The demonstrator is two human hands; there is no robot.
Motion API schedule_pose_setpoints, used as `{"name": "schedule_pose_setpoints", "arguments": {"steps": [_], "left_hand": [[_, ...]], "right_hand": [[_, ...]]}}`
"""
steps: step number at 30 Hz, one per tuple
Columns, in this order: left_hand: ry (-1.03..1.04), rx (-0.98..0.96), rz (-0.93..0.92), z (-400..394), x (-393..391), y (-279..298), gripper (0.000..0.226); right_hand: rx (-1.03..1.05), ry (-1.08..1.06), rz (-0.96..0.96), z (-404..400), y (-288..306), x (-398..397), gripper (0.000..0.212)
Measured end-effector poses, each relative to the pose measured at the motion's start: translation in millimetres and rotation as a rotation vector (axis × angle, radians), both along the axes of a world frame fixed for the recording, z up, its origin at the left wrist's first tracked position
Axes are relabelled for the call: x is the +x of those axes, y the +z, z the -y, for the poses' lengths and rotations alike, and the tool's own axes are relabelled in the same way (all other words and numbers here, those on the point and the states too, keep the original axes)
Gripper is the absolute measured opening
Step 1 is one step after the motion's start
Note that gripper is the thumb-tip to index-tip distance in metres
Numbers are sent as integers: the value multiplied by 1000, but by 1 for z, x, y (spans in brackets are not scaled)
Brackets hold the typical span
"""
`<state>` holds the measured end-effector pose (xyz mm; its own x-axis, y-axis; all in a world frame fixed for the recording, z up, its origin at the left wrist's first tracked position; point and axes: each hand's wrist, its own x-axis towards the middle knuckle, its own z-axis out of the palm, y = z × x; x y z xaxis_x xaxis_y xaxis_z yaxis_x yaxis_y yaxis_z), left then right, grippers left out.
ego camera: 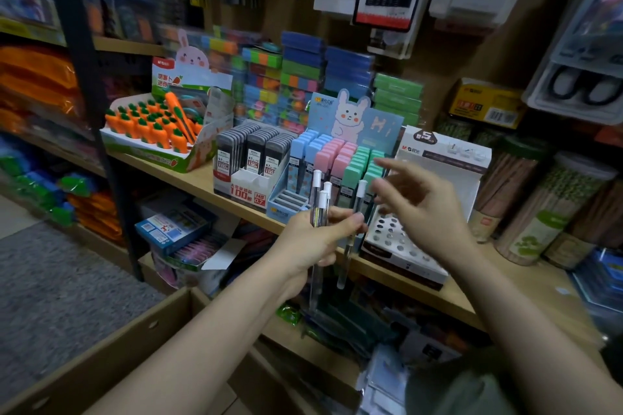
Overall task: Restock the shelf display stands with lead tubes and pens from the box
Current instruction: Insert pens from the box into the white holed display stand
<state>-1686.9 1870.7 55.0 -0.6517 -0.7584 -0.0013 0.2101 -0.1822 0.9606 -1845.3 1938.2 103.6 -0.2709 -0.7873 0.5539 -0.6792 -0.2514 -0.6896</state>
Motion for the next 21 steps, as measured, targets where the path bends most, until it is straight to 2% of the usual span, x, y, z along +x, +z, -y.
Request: {"name": "schedule_pose_setpoints", "arguments": {"steps": [4, 6, 8, 11, 13, 17, 21], "left_hand": [[3, -24, 25, -2, -2, 1, 10], [15, 18, 11, -3, -4, 4, 15], [16, 80, 2, -1, -6, 6, 12], [27, 202, 3, 2, -5, 9, 13], [6, 274, -25, 4, -4, 9, 18], [-78, 370, -89, 7, -3, 10, 23], [-116, 335, -81, 8, -2, 10, 32]], "right_hand": [[101, 95, 2, 2, -5, 14, 28], [49, 76, 115, 3, -1, 7, 30], [-85, -42, 172, 4, 5, -9, 34], [-267, -262, 93, 3, 10, -32, 30], [-307, -333, 26, 3, 7, -38, 25], [-280, -343, -39, 11, -2, -39, 24], [-267, -344, -78, 12, -3, -37, 23]]}}
